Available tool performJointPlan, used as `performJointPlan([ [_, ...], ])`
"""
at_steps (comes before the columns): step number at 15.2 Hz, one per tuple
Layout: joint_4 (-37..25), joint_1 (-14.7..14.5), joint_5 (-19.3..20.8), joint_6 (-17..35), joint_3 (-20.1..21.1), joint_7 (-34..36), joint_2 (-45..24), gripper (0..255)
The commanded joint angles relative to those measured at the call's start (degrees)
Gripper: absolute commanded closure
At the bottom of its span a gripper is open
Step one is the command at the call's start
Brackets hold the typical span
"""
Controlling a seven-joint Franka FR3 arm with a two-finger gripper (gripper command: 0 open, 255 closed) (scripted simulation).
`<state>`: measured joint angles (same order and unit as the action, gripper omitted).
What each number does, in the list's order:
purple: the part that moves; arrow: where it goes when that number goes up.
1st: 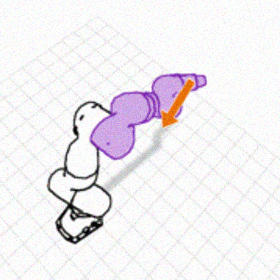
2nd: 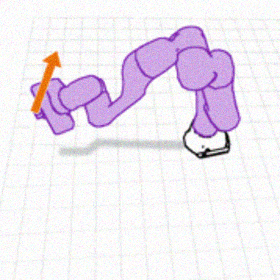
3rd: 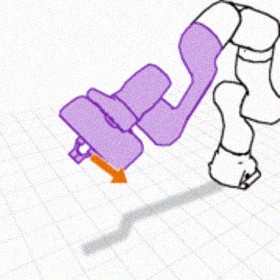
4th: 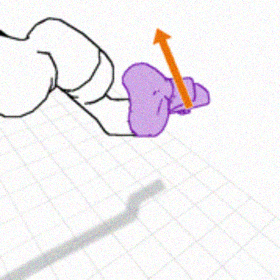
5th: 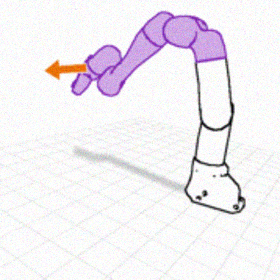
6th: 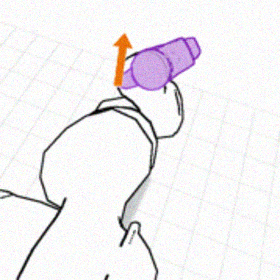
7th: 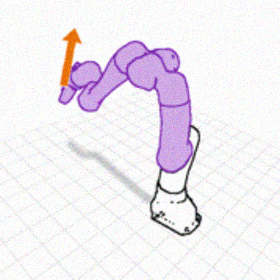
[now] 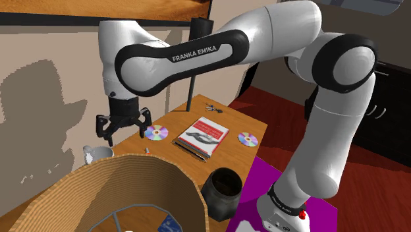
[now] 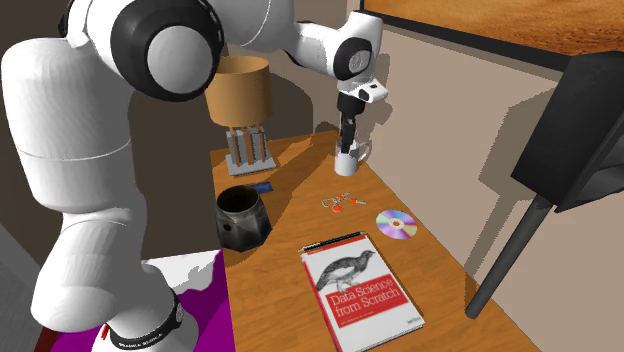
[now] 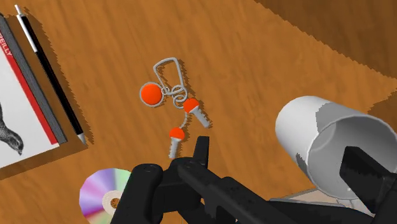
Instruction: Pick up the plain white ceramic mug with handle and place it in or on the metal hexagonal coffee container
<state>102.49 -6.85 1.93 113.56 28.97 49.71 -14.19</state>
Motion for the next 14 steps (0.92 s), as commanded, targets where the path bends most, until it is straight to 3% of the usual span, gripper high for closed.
performJointPlan([
  [1,-5.33,-1.96,2.53,-0.72,-0.26,2.95,-5.55,0],
  [3,-10.70,-4.08,4.44,-1.88,-0.79,5.18,-10.48,0],
  [14,-7.19,-4.56,5.30,3.22,-1.35,5.74,-12.20,0],
])
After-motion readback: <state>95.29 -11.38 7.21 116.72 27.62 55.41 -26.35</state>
